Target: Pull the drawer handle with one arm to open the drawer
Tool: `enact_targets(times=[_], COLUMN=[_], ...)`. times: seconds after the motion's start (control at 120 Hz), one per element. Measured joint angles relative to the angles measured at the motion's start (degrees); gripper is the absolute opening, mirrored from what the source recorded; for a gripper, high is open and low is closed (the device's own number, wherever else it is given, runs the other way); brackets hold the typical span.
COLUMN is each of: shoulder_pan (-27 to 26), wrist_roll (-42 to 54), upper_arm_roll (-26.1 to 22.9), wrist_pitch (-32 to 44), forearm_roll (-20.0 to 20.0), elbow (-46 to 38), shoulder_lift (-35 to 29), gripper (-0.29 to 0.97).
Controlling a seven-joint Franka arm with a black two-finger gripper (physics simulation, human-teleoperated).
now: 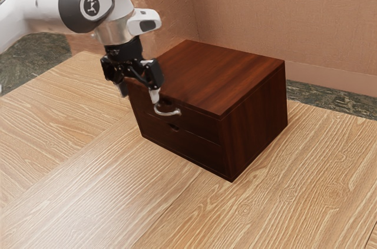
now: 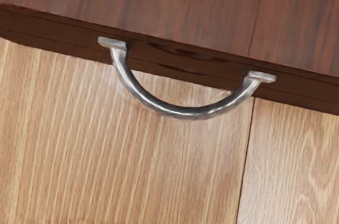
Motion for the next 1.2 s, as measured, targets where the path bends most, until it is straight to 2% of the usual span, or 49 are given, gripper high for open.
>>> enact_targets(times=[0.058,0.308,0.383,0.442,0.517,0.617,0.858,0.975,1.2], shoulder_pan=[1.47,1.35,0.84,0.75,0.45,-1.13,0.31,-0.85,-3.03], wrist_roll=[0.17,0.68,2.59,7.25,15.08,24.9,44.24,52.73,66.93], upper_arm_roll=[1.02,1.46,1.3,0.29,-1.89,-2.52,-2.83,-2.81,-2.63], wrist_pitch=[-1.36,-4.29,-4.49,-4.05,-2.95,-1.94,-0.22,2.05,11.12], forearm_roll=[-0.49,-1.14,-1.07,-1.39,-1.79,-1.97,0.14,0.37,0.66], elbow=[1.18,1.79,4.73,6.29,6.77,6.54,6.17,2.13,-14.55], shoulder_lift=[0.75,1.12,-2.86,-6.33,-7.01,-4.75,1.72,1.06,-8.78], gripper=[0.68,0.68,0.68,0.68,0.68,0.68,0.68,0.68,0.68])
